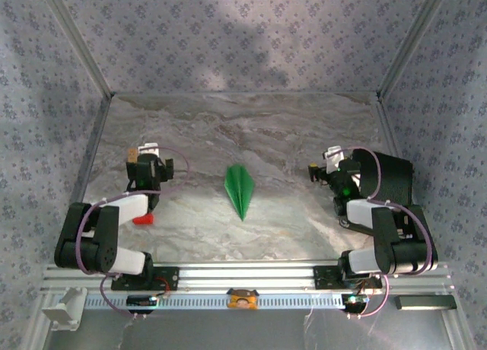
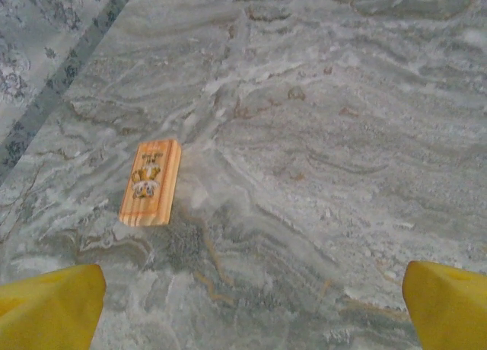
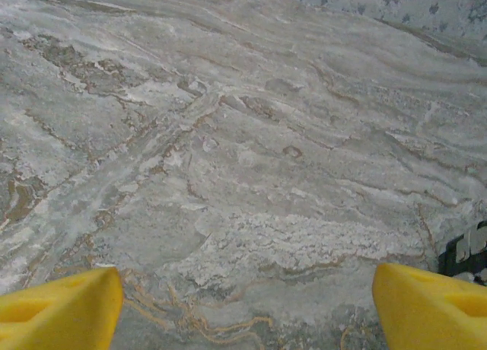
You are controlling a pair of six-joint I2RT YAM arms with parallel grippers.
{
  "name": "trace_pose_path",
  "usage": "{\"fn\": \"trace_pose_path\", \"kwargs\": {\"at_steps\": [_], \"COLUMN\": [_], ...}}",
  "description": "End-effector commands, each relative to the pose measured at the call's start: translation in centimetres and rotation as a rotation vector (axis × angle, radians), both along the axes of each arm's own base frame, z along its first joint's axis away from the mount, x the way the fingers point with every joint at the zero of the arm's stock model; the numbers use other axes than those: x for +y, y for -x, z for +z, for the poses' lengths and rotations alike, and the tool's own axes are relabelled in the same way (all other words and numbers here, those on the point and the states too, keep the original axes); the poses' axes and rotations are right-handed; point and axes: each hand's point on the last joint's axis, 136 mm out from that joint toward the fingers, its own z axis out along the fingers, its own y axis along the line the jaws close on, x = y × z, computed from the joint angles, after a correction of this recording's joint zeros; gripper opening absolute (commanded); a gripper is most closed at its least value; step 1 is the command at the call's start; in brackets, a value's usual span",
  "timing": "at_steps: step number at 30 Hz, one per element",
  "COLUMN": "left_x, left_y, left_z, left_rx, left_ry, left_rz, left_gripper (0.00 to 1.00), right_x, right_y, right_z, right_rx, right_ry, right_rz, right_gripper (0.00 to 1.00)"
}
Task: Fold a paper plane with a square sheet of paper (pick it up from the middle)
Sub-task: Reset both arms
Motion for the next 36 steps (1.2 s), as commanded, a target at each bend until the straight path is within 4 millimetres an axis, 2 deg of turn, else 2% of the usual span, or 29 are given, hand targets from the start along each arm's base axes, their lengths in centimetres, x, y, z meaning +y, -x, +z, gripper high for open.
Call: {"fn": "trace_pose_path", "kwargs": {"at_steps": [1, 7, 9, 11, 12, 16, 36], "left_x": [-0.1, 0.0, 0.2, 0.5, 1.1, 1.2, 1.3], "left_y": [-1.5, -1.2, -1.7, -2.1, -2.3, -2.1, -2.1], "left_z": [1.9, 0.6, 0.2, -0.4, -0.3, -0.5, -0.4], "left_rx": [-0.132, -0.168, -0.193, -0.119, -0.145, -0.122, -0.125], "left_ry": [0.012, 0.063, 0.071, 0.104, 0.125, 0.137, 0.135], "left_rz": [-0.046, -0.077, -0.082, -0.08, -0.068, -0.059, -0.055], "left_gripper": [1.0, 1.0, 1.0, 1.0, 1.0, 1.0, 1.0], "right_x": [-0.1, -2.6, -3.2, -3.8, -4.0, -5.2, -5.1], "right_y": [-1.0, -1.2, -1.2, -1.6, -1.5, -2.2, -2.1], "right_z": [1.1, 0.9, 0.0, -0.3, -0.8, -0.8, -0.8], "right_rx": [-0.037, -0.056, -0.064, -0.099, -0.038, -0.011, -0.016], "right_ry": [-0.007, -0.041, -0.056, -0.053, -0.045, -0.104, -0.095], "right_rz": [0.001, -0.125, -0.151, -0.193, -0.21, -0.241, -0.24], "right_gripper": [0.9, 0.96, 0.98, 0.99, 0.99, 0.99, 0.99]}}
